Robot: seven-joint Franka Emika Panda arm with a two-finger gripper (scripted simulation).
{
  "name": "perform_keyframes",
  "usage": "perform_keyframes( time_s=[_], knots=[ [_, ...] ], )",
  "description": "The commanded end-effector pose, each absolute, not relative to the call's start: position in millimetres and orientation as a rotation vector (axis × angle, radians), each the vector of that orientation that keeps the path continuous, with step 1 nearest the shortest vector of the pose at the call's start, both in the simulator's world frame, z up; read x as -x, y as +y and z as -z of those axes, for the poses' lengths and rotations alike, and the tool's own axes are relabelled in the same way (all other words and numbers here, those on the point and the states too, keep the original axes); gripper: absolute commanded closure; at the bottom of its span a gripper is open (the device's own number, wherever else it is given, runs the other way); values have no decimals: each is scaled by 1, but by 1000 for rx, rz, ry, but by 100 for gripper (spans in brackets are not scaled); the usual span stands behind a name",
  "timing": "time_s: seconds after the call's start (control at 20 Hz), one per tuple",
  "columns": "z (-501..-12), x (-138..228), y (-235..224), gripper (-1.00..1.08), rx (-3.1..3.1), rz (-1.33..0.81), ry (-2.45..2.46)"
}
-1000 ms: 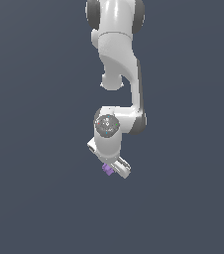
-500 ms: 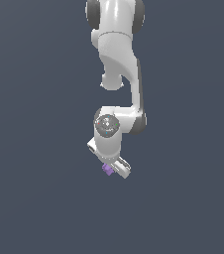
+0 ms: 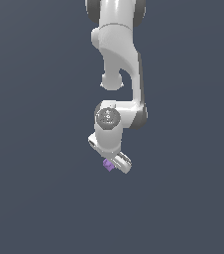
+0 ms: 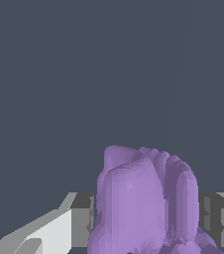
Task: Pick up the object and move it to a goal position.
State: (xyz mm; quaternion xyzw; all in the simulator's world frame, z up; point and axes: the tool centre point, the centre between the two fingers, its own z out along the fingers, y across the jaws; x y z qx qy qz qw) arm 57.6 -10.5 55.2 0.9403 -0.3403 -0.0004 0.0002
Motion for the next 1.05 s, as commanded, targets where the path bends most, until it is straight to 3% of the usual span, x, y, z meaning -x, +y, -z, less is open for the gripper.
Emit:
perform_keyframes(
  time_s=[0.0, 0.55, 1.0],
  knots=[
    [-64, -51, -9, 108, -2954, 0, -1069],
    [-106, -16, -2, 108, -2955, 1, -1068],
    [-113, -11, -1, 108, -2954, 0, -1068]
  ],
)
